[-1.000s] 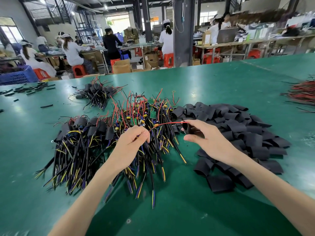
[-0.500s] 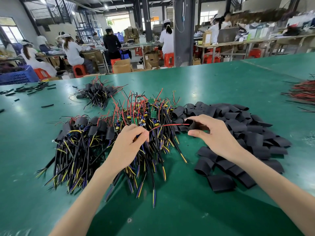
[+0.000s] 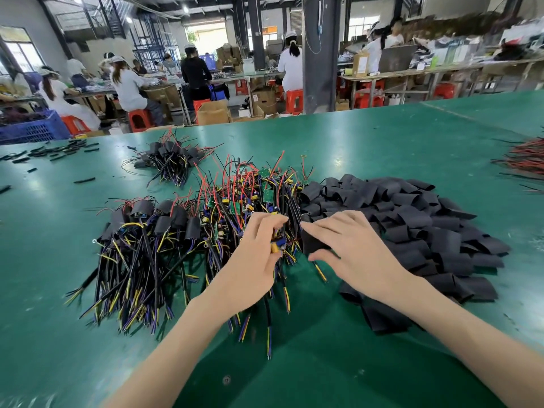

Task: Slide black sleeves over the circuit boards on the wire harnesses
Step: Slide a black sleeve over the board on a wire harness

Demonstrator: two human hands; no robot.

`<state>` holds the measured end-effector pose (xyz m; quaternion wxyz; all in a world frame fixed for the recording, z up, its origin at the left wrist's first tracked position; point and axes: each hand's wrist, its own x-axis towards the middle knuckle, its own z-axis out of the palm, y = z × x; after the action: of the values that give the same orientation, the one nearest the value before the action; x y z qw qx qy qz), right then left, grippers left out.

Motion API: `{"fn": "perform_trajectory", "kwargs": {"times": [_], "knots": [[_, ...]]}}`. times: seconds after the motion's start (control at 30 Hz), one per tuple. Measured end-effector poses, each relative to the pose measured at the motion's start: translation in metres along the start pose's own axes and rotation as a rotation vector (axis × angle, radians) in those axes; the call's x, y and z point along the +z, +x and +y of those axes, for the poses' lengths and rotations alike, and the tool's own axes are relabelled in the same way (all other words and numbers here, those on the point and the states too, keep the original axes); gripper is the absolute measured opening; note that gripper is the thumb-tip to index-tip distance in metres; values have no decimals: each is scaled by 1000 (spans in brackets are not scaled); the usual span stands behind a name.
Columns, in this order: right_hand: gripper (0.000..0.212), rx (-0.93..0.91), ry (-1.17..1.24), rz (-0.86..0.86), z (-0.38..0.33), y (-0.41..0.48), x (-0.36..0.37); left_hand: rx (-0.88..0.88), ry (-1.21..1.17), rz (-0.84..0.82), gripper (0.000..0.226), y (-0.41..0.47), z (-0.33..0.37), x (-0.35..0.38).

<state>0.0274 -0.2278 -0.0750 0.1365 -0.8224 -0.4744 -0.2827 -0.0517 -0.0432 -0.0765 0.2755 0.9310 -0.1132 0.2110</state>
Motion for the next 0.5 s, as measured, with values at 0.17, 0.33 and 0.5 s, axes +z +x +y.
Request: {"fn": "perform_trajectory", "kwargs": {"times": [0.17, 0.33, 0.5], "knots": [[45, 75, 212, 4, -4, -2, 3, 29, -95, 105, 27, 1, 6, 4], [40, 98, 278, 55, -3, -1, 5, 16, -84, 117, 24, -2, 9, 5], [43, 58, 269, 34, -4, -1, 5, -111, -232, 168, 47, -2, 9, 6]]}}
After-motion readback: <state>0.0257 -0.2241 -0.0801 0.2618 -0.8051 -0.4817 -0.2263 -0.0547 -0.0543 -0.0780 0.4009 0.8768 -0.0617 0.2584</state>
